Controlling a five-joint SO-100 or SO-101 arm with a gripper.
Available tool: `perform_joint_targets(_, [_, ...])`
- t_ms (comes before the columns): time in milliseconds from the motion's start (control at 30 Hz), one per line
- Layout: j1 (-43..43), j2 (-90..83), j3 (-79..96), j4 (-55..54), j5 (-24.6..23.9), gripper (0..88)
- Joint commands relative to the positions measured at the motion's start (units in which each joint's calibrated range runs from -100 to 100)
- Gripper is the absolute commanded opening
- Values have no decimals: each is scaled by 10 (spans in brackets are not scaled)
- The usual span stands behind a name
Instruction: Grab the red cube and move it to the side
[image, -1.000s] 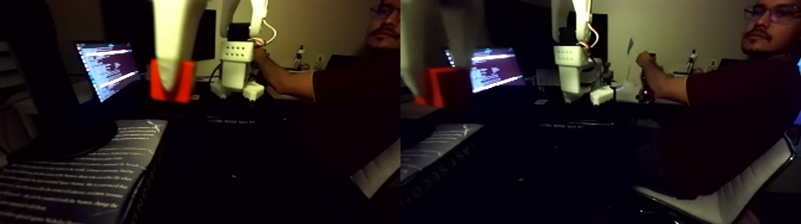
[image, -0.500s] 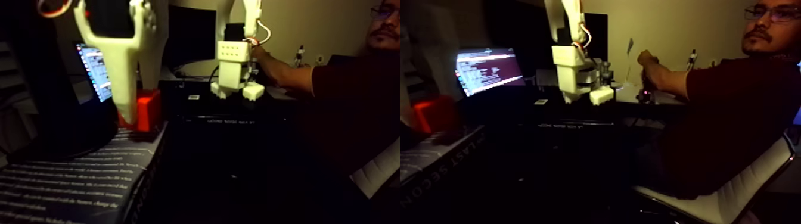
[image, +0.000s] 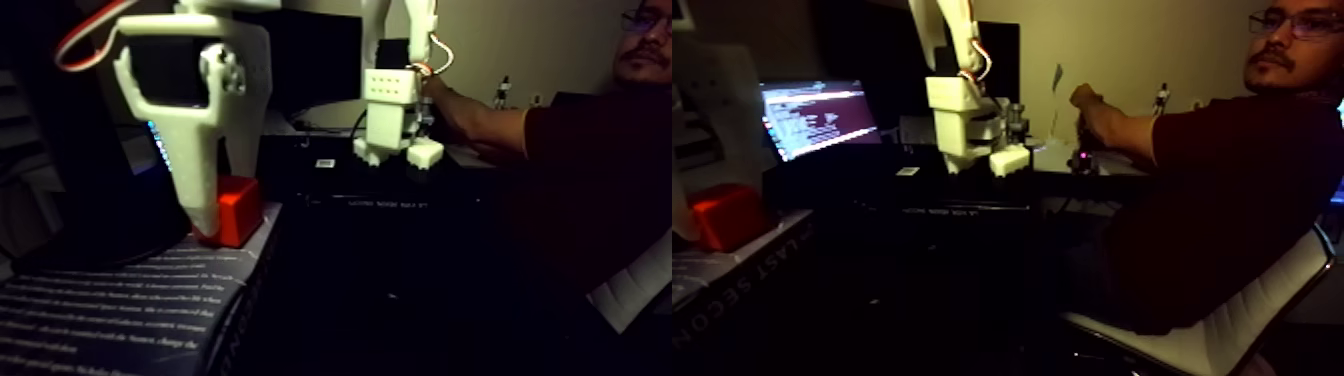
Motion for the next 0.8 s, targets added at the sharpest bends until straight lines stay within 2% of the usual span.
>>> perform_joint_targets(0, [2, -3, -18, -5, 0, 15])
perform_joint_targets(367, [0, -3, -15, -6, 2, 26])
perform_joint_targets(633, [1, -3, -12, -6, 2, 264])
perform_joint_targets(767, [0, -8, -12, -6, 3, 324])
